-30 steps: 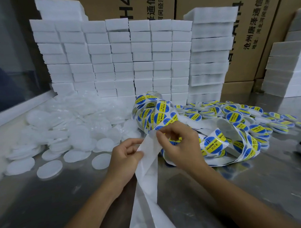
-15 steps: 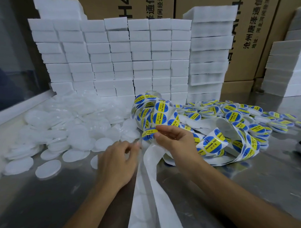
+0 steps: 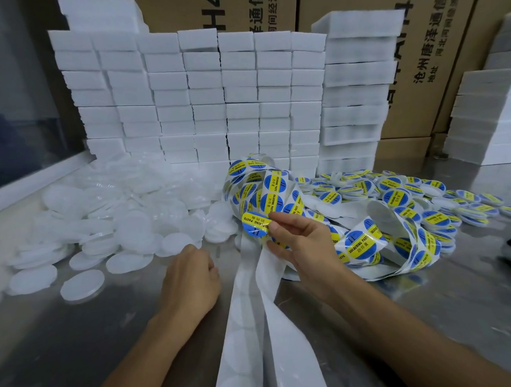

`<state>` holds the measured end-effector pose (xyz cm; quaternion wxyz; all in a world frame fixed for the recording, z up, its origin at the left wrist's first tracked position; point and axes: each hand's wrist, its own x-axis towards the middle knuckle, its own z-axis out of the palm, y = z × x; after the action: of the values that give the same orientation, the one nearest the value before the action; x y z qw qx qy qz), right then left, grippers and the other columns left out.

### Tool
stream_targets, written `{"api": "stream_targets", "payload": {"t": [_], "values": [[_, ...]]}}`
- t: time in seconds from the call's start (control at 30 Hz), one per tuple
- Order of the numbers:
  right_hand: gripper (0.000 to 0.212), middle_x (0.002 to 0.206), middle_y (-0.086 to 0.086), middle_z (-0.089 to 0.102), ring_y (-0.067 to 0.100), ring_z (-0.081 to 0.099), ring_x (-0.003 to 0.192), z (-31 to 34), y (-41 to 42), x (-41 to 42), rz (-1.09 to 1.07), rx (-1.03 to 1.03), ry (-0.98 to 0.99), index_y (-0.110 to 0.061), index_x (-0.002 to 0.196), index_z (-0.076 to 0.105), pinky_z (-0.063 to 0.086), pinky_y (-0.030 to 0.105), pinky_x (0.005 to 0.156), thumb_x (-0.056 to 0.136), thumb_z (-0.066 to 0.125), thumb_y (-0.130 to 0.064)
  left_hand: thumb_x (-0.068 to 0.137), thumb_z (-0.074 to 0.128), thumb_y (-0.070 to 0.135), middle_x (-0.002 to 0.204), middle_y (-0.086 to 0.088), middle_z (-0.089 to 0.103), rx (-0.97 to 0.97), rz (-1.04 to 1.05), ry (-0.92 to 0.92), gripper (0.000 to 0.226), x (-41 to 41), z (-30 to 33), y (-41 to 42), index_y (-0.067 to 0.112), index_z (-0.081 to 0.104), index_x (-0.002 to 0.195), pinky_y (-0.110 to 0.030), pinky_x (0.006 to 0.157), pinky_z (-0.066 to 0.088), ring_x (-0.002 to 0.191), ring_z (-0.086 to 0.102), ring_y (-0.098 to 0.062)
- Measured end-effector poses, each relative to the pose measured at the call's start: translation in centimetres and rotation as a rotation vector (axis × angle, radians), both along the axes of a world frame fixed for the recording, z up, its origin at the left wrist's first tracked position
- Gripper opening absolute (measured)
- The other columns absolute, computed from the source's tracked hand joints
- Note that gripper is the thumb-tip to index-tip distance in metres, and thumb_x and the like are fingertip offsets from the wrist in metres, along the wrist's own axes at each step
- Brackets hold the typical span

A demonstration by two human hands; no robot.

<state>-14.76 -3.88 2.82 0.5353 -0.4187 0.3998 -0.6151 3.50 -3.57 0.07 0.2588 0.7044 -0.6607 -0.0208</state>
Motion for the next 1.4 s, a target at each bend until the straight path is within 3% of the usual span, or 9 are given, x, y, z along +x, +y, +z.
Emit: {"api": "stream_targets", "payload": {"t": [0.17,0.27,0.33,0.47,0.57,0.73,0.93,1.13,1.4], "values": [[0.017,0.074,-0.003,0.074,0.007,0.07,0.074,-0.3,-0.3,0.0,0.003,0.008,0.002,-0.016,0.095,0.072,0.058,0.034,0.083,0.084,0.071,-0.002,0.094,0.05,0.013,0.091,-0.001,0.053,-0.131,-0.145,0.054,0.014,0.1,-0.6,-0.6,0.013,0.056,0.082,-0.033,0.073,0.043,0.091,0.052,-0.023],[0.019,0.077,-0.004,0.075,0.007,0.07,0.076,-0.4,-0.4,-0.1,0.003,0.017,0.023,-0.019,0.093,0.073,0.057,0.033,0.084,0.085,0.071,-0.002,0.094,0.051,0.007,0.077,0.004,0.056,-0.256,-0.17,0.314,0.022,-0.4,-0.6,-0.8,0.021,0.047,0.078,-0.015,0.061,0.038,0.072,0.054,-0.013],[0.019,0.08,-0.003,0.077,0.007,0.07,0.075,-0.4,-0.4,0.0,0.009,0.028,0.019,-0.021,0.086,0.075,0.057,0.032,0.083,0.085,0.071,-0.002,0.095,0.053,0.009,0.078,0.003,0.061,-0.283,-0.124,0.576,0.024,-0.6,-0.7,-1.1,0.025,0.049,0.078,-0.009,0.065,0.043,0.074,0.062,-0.014],[0.007,0.075,-0.005,0.074,0.003,0.069,0.072,-0.4,-0.6,0.0,0.016,0.058,0.017,-0.016,0.089,0.073,0.059,0.032,0.084,0.086,0.071,-0.009,0.097,0.051,0.008,0.096,-0.007,0.069,-0.148,-0.006,1.093,0.017,-0.5,-0.9,-1.4,0.022,0.057,0.09,-0.023,0.059,0.056,0.07,0.073,-0.023],[0.003,0.072,-0.006,0.072,0.003,0.068,0.071,-0.4,-0.7,0.1,0.002,0.067,0.069,-0.014,0.089,0.072,0.059,0.033,0.085,0.089,0.069,-0.013,0.091,0.053,-0.002,0.091,-0.009,0.07,-0.064,0.012,1.245,0.019,-0.2,-0.8,-1.6,0.012,0.061,0.103,-0.037,0.077,0.059,0.062,0.073,-0.016],[0.008,0.09,0.004,0.066,0.013,0.062,0.091,-0.4,-0.7,0.2,0.018,0.074,0.109,-0.014,0.085,0.07,0.06,0.032,0.083,0.092,0.067,-0.017,0.084,0.065,-0.004,0.085,-0.012,0.074,-0.035,-0.032,1.425,0.018,-0.4,-0.1,-1.3,0.002,0.067,0.101,-0.028,0.067,0.06,0.073,0.073,-0.021],[0.004,0.07,-0.007,0.069,0.005,0.063,0.072,-0.5,-0.6,0.0,0.068,0.048,0.092,-0.014,0.09,0.072,0.057,0.032,0.084,0.09,0.068,-0.016,0.08,0.07,-0.006,0.085,-0.015,0.075,-0.01,-0.121,1.608,0.015,-0.4,0.3,-1.0,-0.002,0.068,0.095,-0.029,0.068,0.061,0.078,0.074,-0.023],[0.003,0.072,-0.004,0.073,0.002,0.064,0.067,-0.7,-0.5,0.3,0.103,0.019,0.119,-0.016,0.086,0.074,0.053,0.033,0.085,0.086,0.072,-0.014,0.072,0.074,-0.004,0.084,-0.015,0.075,-0.007,-0.198,1.637,0.023,-0.7,0.3,-0.9,-0.001,0.068,0.094,-0.028,0.065,0.059,0.08,0.074,-0.025],[0.004,0.085,-0.001,0.078,0.009,0.071,0.08,-0.8,-0.3,0.5,0.082,-0.007,0.189,-0.021,0.081,0.076,0.055,0.037,0.088,0.082,0.075,-0.017,0.058,0.077,0.008,0.088,-0.02,0.075,0.034,-0.314,1.637,0.044,-0.9,0.8,-0.4,-0.006,0.066,0.098,-0.028,0.064,0.059,0.083,0.074,-0.027]]}}
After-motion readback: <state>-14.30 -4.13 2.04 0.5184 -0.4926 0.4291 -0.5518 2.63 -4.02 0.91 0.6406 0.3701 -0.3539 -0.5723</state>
